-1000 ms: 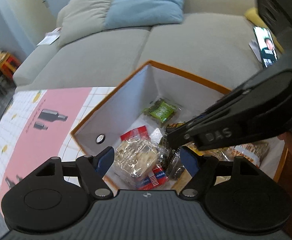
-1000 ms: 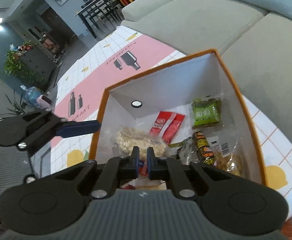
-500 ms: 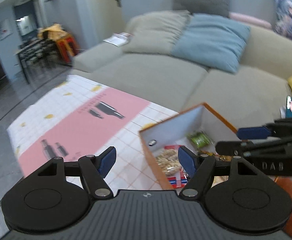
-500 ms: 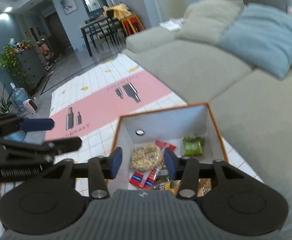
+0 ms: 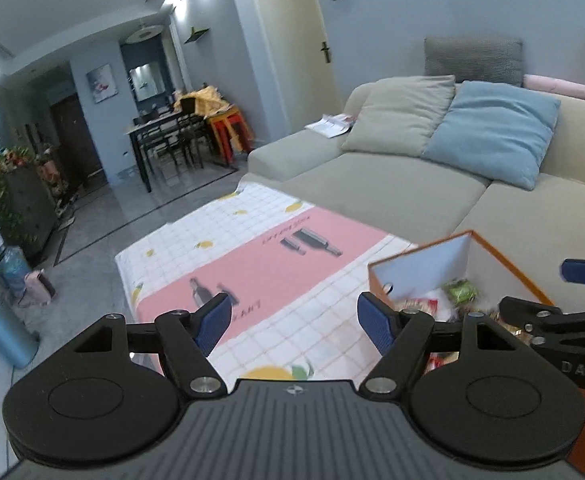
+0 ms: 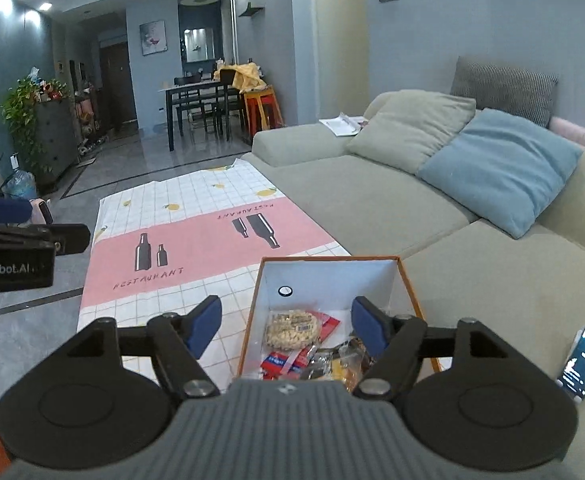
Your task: Organize snacks
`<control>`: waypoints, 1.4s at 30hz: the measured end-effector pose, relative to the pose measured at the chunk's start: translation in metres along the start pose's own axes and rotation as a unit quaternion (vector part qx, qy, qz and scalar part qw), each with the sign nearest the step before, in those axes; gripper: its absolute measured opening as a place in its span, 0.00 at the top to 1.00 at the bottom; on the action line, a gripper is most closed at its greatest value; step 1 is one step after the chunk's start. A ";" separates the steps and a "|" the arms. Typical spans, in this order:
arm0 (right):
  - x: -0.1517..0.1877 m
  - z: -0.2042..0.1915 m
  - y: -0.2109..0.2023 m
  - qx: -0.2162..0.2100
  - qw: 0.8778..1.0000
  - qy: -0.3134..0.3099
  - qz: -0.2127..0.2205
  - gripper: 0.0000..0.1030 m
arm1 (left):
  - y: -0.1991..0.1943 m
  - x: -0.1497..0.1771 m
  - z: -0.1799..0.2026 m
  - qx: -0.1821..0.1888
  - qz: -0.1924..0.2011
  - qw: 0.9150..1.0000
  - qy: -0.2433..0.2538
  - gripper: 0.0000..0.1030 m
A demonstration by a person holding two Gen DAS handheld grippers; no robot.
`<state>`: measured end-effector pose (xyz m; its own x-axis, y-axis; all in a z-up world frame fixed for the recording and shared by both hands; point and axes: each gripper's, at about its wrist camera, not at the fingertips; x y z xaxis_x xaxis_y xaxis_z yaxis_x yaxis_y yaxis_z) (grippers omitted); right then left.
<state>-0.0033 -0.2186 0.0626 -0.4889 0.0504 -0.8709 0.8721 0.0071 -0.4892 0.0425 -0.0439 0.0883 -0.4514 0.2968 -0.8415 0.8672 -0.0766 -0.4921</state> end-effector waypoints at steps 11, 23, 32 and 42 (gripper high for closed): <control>0.059 -0.011 -0.026 0.054 0.998 -0.009 -0.006 0.26 | 0.010 0.058 0.006 0.011 -0.099 0.995 -0.026 0.18; 0.089 -0.015 0.000 0.056 0.996 -0.017 -0.061 0.26 | 0.031 0.096 0.022 0.039 -0.163 0.985 -0.037 0.18; 0.099 -0.010 0.012 0.056 0.994 -0.009 -0.094 0.26 | 0.039 0.102 0.024 0.029 -0.184 0.982 -0.033 0.18; 0.099 -0.006 0.011 0.062 0.993 0.003 -0.097 0.26 | 0.038 0.101 0.025 0.032 -0.185 0.982 -0.035 0.18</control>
<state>-0.0425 -0.2074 -0.0288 -0.6467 0.0669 -0.7598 0.7527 -0.1051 -0.6499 0.0246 -0.0406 -0.0207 -0.7482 0.2497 -0.6147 0.6270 -0.0370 -0.7782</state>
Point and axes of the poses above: each gripper's, at about its wrist camera, not at the fingertips, and y roughly the way its jaws point, z to its right, x to its underside, and after that the axes turned 2 degrees about z, right-handed
